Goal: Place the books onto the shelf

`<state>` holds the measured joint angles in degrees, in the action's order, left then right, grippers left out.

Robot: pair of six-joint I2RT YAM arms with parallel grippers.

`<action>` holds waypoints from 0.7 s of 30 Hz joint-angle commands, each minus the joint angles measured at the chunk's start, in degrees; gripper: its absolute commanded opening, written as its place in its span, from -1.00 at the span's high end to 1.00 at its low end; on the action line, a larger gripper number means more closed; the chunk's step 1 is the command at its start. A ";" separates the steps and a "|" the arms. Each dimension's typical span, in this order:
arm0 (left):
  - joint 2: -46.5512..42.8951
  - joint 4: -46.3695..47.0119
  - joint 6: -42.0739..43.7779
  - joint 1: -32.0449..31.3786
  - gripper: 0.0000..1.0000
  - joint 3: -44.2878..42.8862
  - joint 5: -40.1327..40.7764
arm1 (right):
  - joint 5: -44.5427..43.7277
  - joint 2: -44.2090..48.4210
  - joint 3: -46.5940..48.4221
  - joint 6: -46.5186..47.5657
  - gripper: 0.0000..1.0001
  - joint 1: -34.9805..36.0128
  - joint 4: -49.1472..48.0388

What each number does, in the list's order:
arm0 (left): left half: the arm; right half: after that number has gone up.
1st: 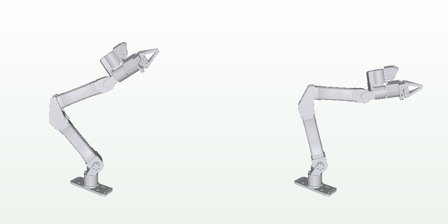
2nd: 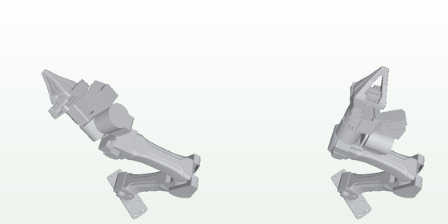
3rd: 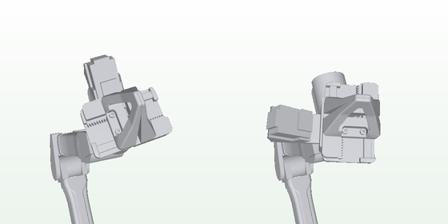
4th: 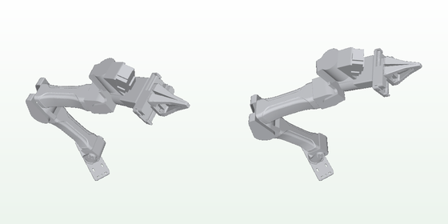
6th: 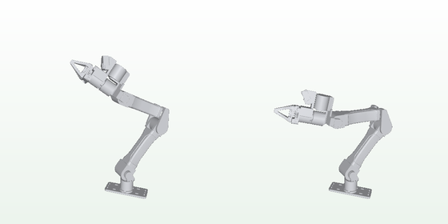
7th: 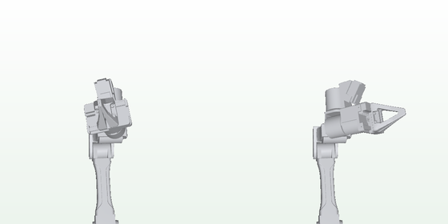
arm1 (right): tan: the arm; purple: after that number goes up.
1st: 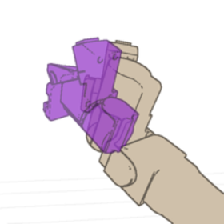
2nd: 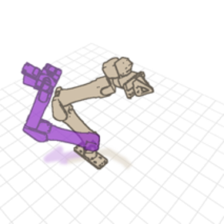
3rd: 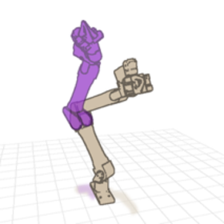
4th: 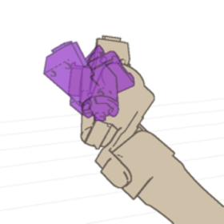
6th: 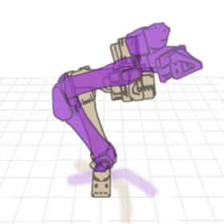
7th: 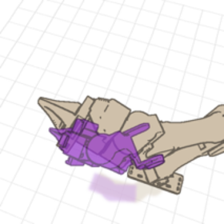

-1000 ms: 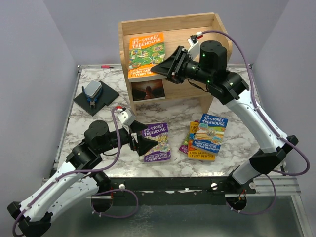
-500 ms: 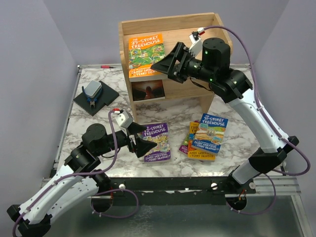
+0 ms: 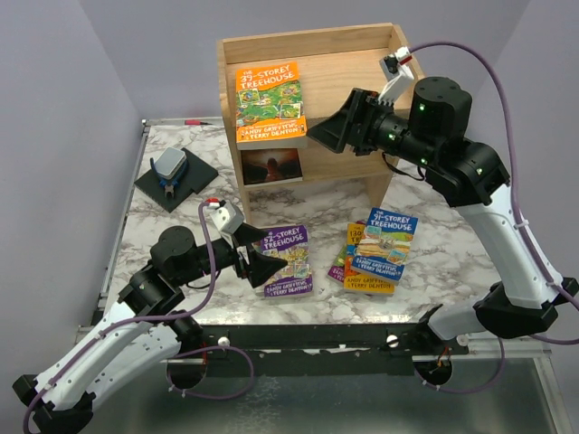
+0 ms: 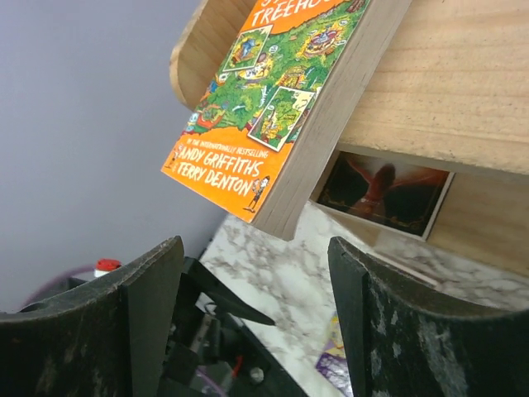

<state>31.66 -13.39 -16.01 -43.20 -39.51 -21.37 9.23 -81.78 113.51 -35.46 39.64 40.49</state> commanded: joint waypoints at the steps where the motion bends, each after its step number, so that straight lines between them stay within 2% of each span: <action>1: -0.20 -0.98 0.78 0.09 -0.98 0.13 1.79 | 1.28 0.15 0.94 12.43 -0.46 0.02 4.27; 12: 0.54 -1.42 1.24 0.11 -0.98 0.13 2.66 | -2.37 -0.38 0.35 32.38 -0.31 5.40 2.21; 16: 0.84 -1.50 1.39 0.11 -0.98 -0.03 2.86 | -4.97 -1.12 0.34 36.82 -0.28 6.83 1.92; 21: 1.30 -1.71 1.55 0.13 -0.98 -0.11 2.97 | -10.71 -2.57 0.36 38.91 -0.13 8.06 0.19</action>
<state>32.67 -13.78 -15.35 -43.20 -39.51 -19.79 4.75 -82.59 113.62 -1.17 46.85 42.61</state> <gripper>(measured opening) 0.990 0.589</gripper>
